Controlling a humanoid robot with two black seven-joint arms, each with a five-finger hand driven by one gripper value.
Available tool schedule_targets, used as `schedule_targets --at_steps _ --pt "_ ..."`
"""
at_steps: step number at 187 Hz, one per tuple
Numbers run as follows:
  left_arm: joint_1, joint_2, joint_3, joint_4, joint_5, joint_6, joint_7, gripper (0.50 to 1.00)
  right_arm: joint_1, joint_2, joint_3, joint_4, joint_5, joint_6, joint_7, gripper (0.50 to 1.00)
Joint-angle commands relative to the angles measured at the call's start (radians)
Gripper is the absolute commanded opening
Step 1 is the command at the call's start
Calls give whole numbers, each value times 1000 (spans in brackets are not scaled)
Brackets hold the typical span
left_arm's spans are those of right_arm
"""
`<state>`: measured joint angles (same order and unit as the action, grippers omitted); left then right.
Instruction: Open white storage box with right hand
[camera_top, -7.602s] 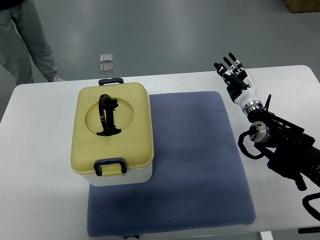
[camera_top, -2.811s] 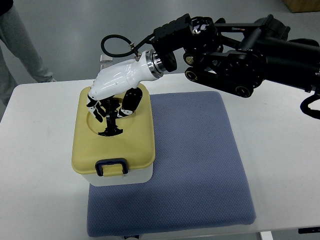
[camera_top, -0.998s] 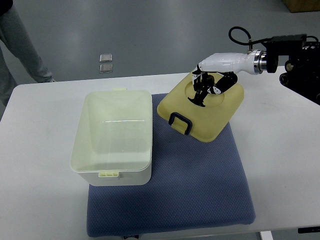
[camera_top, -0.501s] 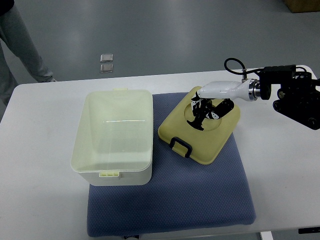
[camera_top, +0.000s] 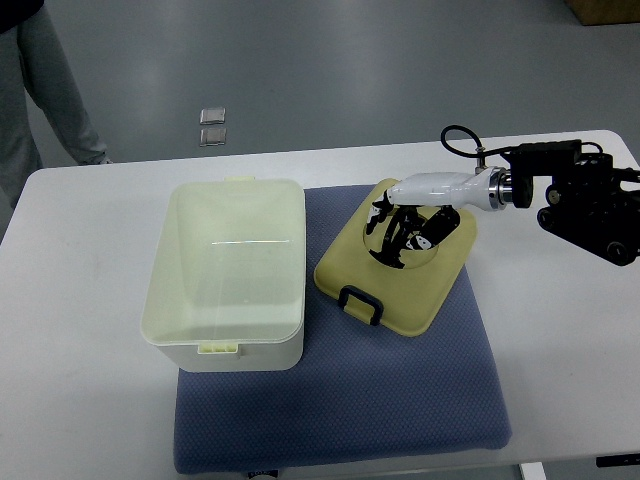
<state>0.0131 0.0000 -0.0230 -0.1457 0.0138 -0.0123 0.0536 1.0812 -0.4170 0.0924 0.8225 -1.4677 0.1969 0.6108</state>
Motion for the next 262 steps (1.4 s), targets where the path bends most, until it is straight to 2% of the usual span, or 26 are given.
schedule_targets --at_steps 1,15,41,74,115,150,171,185,199,218,240,262 --pt "-1 0 0 0 0 0 0 1000 2 -5 3 3 63 62 0 921" --pt "1 0 0 0 0 0 0 1000 5 -6 4 6 116 93 0 924" --pt "1 0 0 0 0 0 0 1000 8 -13 10 6 230 96 0 924" --pt "-1 0 0 0 0 0 0 1000 -1 -2 85 1 501 125 0 924" --pt "-1 0 0 0 0 0 0 1000 -67 4 179 -5 874 122 0 924" --pt "-1 0 0 0 0 0 0 1000 -147 24 283 -72 1225 90 0 924" --pt "-1 0 0 0 0 0 0 1000 -202 86 323 -204 1403 67 0 926" --pt "1 0 0 0 0 0 0 1000 -234 122 339 -249 1474 64 0 926" --pt "1 0 0 0 0 0 0 1000 -250 141 343 -264 1515 52 -3 926" --pt "1 0 0 0 0 0 0 1000 -267 149 346 -267 1589 -17 -62 926" --pt "1 0 0 0 0 0 0 1000 -274 155 346 -267 1644 -47 -115 926" --pt "-1 0 0 0 0 0 0 1000 -280 193 349 -267 1659 -51 -115 926"
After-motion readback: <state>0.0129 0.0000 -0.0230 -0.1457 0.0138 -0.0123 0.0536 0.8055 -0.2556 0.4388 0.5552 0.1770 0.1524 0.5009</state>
